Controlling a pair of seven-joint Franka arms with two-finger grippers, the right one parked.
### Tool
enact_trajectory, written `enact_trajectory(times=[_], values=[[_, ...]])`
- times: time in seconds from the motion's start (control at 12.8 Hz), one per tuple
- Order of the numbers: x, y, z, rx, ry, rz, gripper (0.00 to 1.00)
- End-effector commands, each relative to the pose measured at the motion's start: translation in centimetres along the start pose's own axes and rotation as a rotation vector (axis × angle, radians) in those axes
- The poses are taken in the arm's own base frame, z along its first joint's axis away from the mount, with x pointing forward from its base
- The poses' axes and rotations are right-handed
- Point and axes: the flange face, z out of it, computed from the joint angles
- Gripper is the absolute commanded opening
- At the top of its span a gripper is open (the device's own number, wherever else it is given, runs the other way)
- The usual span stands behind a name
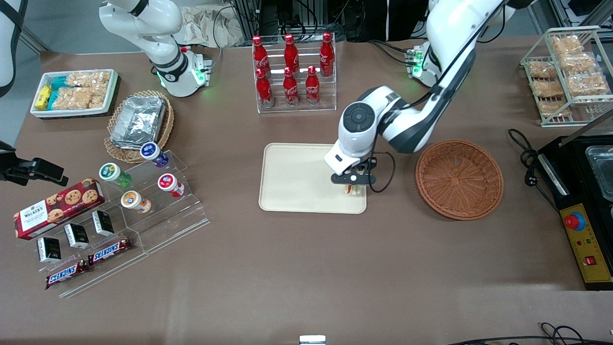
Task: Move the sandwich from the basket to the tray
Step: 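Carry the sandwich over the cream tray and lower it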
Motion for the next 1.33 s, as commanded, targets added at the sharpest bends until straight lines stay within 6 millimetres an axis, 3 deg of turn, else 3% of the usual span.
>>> enact_trajectory(times=[0.0,0.16,0.24,0.31,0.39,0.71,0.94,1.02,1.25], values=[[-1.2,2.1,4.2,0.05,0.05,0.011,0.0],[-1.3,2.3,6.7,0.071,0.076,0.021,0.0],[-1.3,2.2,6.8,0.075,0.073,0.02,0.29],[-1.3,2.2,6.6,0.077,0.075,0.026,0.85],[-1.1,2.2,6.1,0.077,0.082,0.018,1.0],[-0.1,1.9,4.2,0.13,0.064,0.001,1.0],[-0.1,1.4,0.3,0.119,0.063,-0.049,1.0],[0.2,0.9,-2.2,0.104,0.064,-0.076,1.0],[1.8,-2.3,-13.2,0.028,0.074,-0.186,1.0]])
